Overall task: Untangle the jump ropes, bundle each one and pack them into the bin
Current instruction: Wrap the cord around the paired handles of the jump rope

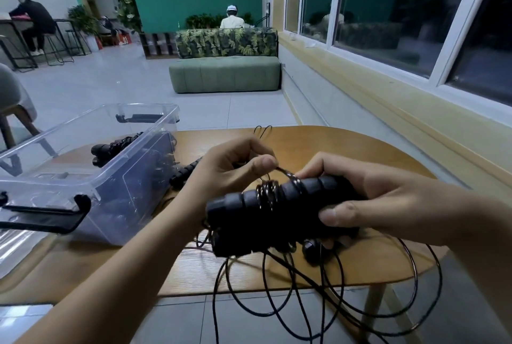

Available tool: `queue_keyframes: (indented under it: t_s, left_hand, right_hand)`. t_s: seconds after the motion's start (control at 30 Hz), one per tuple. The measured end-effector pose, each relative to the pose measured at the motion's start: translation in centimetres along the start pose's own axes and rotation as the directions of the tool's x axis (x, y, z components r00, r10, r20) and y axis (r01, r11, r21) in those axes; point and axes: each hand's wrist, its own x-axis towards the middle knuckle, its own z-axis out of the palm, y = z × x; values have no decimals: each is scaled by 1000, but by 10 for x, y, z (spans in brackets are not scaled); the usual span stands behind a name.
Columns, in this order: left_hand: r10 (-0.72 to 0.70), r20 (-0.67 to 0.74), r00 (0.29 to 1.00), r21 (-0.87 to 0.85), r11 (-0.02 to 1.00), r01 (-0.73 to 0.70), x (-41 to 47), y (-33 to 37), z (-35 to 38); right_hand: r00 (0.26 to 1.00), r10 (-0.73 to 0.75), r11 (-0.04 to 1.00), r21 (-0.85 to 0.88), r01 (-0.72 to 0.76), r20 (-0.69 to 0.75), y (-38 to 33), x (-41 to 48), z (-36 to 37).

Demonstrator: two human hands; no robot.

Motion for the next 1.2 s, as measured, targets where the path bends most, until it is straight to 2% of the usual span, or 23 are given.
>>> queue_keyframes:
  t_s: [0.1,0.17,0.2,0.3,0.4,0.47,0.6,0.7,0.83,1.0,1.13,1.2]
  left_hand:
    - [-105,-88,991,-3,994,105,-4,-14,20]
    - [-208,-114,972,106,970,220,-8,-18,30]
    - [-228,-72,971,185,954,237,-10,-18,34]
    - [-183,63,981,342,928,151,-14,-4,48]
    - [-199,106,974,442,887,133,-17,15,64]
    - [-233,158,960,529,841,117,-21,19,69]
    - [-205,227,952,701,713,-14,-25,20,66]
    - [-169,252,953,742,665,-78,-23,24,58]
    - [-70,220,973,694,712,-106,-17,26,38]
    - [56,84,995,630,771,-97,-11,22,11]
    - [106,-20,994,545,835,-78,-3,13,-8]
    - [80,-74,994,460,887,-37,-1,10,-15]
  right_hand:
    - [986,-139,985,86,147,-90,-1,2,0]
    - [956,-215,963,120,241,-201,-3,4,0]
    - [929,-249,949,124,291,-275,-4,5,0]
    - [796,-298,927,39,373,-527,-5,8,-4]
    - [695,-348,936,-187,299,-629,3,13,-11]
    - [681,-342,937,-291,193,-648,12,15,-17]
    - [660,-301,917,-398,4,-688,29,19,-28]
    - [685,-242,904,-416,-98,-687,38,20,-34]
    - [767,-145,888,-424,-178,-625,39,21,-32]
    - [877,-47,926,-350,-140,-477,41,27,-27]
    - [924,-29,941,-323,-104,-382,38,30,-17]
    - [941,-19,946,-310,-93,-339,34,30,-12]
